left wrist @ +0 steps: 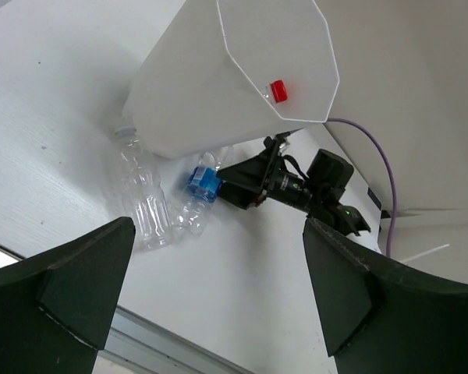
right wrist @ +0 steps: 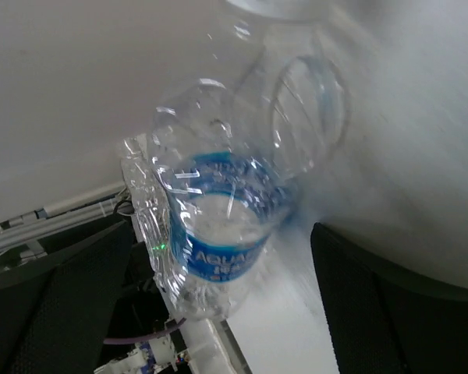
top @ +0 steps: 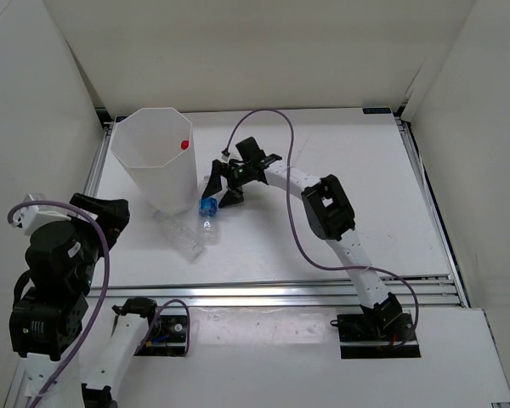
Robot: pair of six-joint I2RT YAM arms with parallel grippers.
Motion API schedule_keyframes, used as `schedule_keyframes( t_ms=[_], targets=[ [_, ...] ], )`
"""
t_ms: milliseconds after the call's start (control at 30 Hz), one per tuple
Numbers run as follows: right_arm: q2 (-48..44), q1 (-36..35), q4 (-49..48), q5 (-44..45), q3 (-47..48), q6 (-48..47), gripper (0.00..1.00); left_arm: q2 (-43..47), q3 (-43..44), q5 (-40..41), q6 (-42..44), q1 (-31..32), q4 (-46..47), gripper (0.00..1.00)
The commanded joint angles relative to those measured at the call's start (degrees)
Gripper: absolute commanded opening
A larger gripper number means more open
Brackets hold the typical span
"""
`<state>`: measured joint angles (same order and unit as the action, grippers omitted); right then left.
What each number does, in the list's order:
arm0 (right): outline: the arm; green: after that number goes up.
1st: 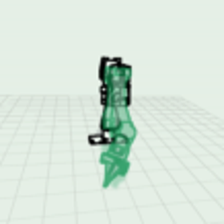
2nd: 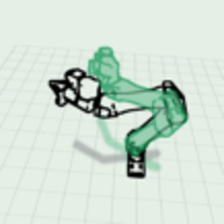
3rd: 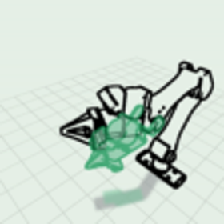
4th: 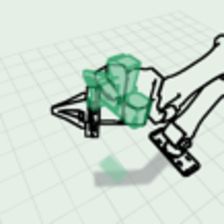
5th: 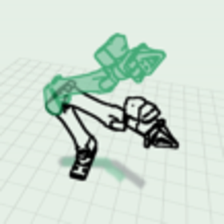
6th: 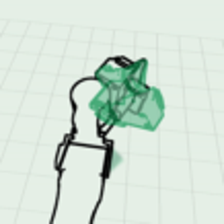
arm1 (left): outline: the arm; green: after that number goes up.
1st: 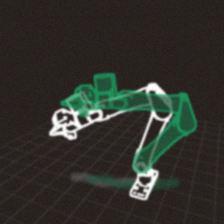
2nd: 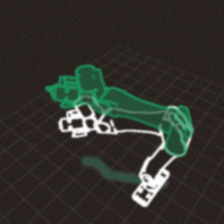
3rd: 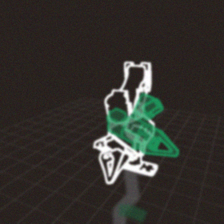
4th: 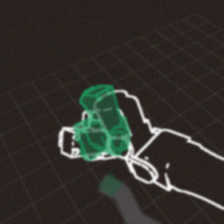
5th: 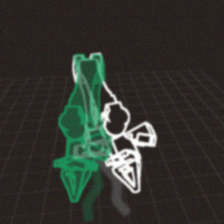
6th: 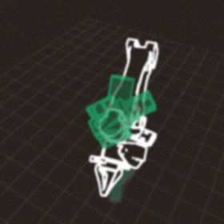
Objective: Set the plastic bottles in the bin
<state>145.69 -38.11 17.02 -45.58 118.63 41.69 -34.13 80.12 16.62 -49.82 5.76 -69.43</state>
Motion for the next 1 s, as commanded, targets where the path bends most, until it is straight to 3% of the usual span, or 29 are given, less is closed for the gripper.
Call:
schedule_keyframes(
  t_ms=[0, 167, 300, 433, 533, 667, 700, 733, 800, 933, 967],
  targets=[
    [3.8, -2.5, 0.5, -0.9, 5.1, 2.3, 0.95, 0.2, -0.3, -1.7, 0.8, 0.1, -0.8, 1.00],
    [4.2, -2.4, -0.4, -2.5, 2.8, 6.2, 0.45, -1.4, -1.7, -2.9, 2.3, 0.1, -0.8, 1.00],
    [-4.9, 0.0, -2.3, -2.5, -9.4, 5.4, 0.35, -0.6, -8.4, -0.6, -0.3, 0.1, 2.5, 1.00],
    [-21.9, 0.6, 1.4, -0.4, -17.9, 1.6, 0.27, 2.0, -15.5, -2.3, -4.5, 0.1, 9.5, 1.00],
    [-33.6, 0.6, 1.4, 3.7, -21.5, 2.2, 0.25, 2.0, -19.0, -0.2, -6.5, 0.1, 9.5, 1.00],
    [-36.6, 0.0, 0.7, 11.2, -6.0, 3.4, 0.25, 2.5, -24.1, 4.3, -9.0, 0.1, 8.7, 1.00],
    [-33.1, -0.7, 2.3, 12.8, 0.2, 2.4, 0.25, 2.5, -25.5, 6.6, -9.0, 0.1, 8.2, 1.00],
    [-27.7, -1.3, 4.1, 15.7, 14.9, 1.1, 0.25, 1.9, -25.5, 8.1, -10.1, 0.1, 7.6, 1.00],
    [-23.0, -1.4, 2.0, 17.1, 27.8, 1.1, 0.27, 1.3, -26.1, 11.3, -11.3, 0.1, 5.7, 1.00],
    [-22.6, -2.6, -13.7, 24.5, 23.1, -0.6, 0.29, -2.2, -22.9, 18.0, -11.3, 0.1, 2.2, 1.00],
    [-19.0, -3.4, -13.8, 25.5, 28.1, -2.3, 0.30, -3.5, -22.2, 19.1, -9.9, 0.1, 1.6, 1.00]
  ],
)
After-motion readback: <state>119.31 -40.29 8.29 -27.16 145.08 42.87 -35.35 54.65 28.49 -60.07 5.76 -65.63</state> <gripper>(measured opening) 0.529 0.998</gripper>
